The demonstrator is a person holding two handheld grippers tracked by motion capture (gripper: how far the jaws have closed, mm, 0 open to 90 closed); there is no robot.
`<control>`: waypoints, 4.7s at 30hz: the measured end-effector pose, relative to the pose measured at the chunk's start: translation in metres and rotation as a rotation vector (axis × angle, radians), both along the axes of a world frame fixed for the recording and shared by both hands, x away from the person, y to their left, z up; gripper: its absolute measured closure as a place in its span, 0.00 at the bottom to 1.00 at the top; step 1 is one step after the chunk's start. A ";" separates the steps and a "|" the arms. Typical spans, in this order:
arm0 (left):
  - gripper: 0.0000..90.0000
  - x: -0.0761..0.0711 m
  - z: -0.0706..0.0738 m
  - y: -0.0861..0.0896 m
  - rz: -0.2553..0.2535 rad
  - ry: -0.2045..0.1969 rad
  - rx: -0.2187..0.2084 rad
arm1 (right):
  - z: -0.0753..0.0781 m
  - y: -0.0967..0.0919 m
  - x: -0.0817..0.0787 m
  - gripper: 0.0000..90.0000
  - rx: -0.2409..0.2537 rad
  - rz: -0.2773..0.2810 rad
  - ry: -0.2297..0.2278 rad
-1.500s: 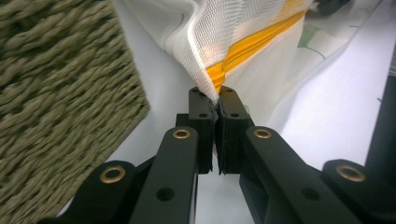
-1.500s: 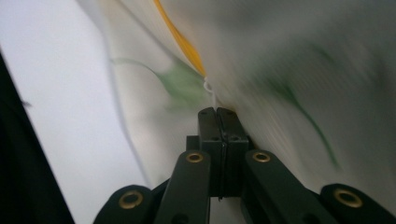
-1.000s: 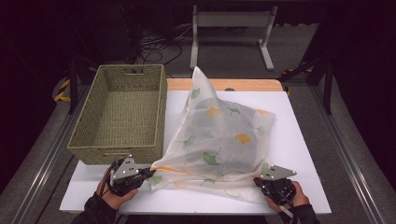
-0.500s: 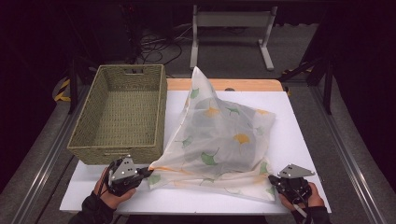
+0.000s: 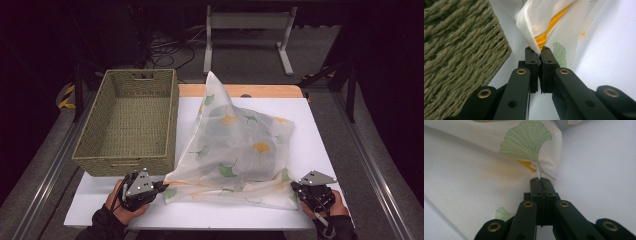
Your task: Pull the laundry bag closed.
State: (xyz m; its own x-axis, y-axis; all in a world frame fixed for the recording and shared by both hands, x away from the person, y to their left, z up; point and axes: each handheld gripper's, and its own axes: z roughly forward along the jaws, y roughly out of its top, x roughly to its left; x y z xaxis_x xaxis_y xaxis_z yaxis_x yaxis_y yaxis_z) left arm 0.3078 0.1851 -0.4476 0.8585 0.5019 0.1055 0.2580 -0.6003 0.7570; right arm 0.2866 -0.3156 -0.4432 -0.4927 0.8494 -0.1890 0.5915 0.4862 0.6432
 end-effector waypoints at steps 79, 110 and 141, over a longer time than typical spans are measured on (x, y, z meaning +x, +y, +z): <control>0.34 -0.013 -0.001 0.051 0.208 -0.015 -0.082 | 0.020 -0.008 -0.014 0.61 0.166 0.045 -0.218; 0.06 -0.010 -0.009 0.053 0.243 0.007 -0.059 | 0.001 -0.006 -0.004 0.09 0.174 0.002 -0.193; 0.06 -0.005 -0.010 0.052 0.244 0.021 -0.048 | 0.002 -0.009 -0.006 0.09 0.167 -0.021 -0.208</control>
